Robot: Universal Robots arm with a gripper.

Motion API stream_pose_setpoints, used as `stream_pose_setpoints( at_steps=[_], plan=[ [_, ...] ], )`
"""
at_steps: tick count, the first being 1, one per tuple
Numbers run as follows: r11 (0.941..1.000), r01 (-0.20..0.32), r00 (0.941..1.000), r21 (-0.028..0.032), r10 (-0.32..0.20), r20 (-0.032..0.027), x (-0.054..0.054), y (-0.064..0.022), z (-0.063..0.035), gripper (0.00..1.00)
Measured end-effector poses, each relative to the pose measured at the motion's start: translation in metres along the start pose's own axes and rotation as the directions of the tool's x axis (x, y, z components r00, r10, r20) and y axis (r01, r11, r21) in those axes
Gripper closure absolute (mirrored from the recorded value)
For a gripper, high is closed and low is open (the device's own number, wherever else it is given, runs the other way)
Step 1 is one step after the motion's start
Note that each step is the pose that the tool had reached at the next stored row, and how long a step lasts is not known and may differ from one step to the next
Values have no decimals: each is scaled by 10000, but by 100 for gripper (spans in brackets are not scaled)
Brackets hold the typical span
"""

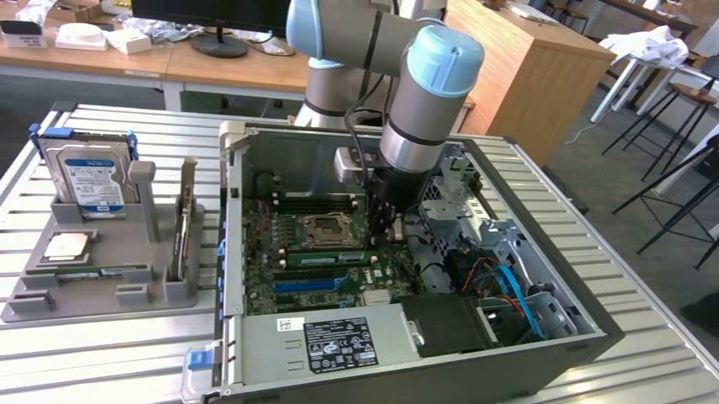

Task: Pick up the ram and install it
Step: 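Press down the ram until it locks into place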

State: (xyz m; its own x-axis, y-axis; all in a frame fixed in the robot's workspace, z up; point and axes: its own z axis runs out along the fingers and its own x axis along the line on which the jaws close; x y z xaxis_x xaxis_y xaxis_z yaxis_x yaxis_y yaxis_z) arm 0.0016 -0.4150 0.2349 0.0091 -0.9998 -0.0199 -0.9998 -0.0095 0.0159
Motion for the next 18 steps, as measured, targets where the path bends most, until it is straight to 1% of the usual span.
stream_pose_setpoints(
  at_steps=[5, 18],
  plan=[
    [10000, 0, 10000, 0, 0, 0, 1, 0, 25, 90],
    [10000, 0, 10000, 0, 0, -1, 1, -1, 43, 90]
  ],
)
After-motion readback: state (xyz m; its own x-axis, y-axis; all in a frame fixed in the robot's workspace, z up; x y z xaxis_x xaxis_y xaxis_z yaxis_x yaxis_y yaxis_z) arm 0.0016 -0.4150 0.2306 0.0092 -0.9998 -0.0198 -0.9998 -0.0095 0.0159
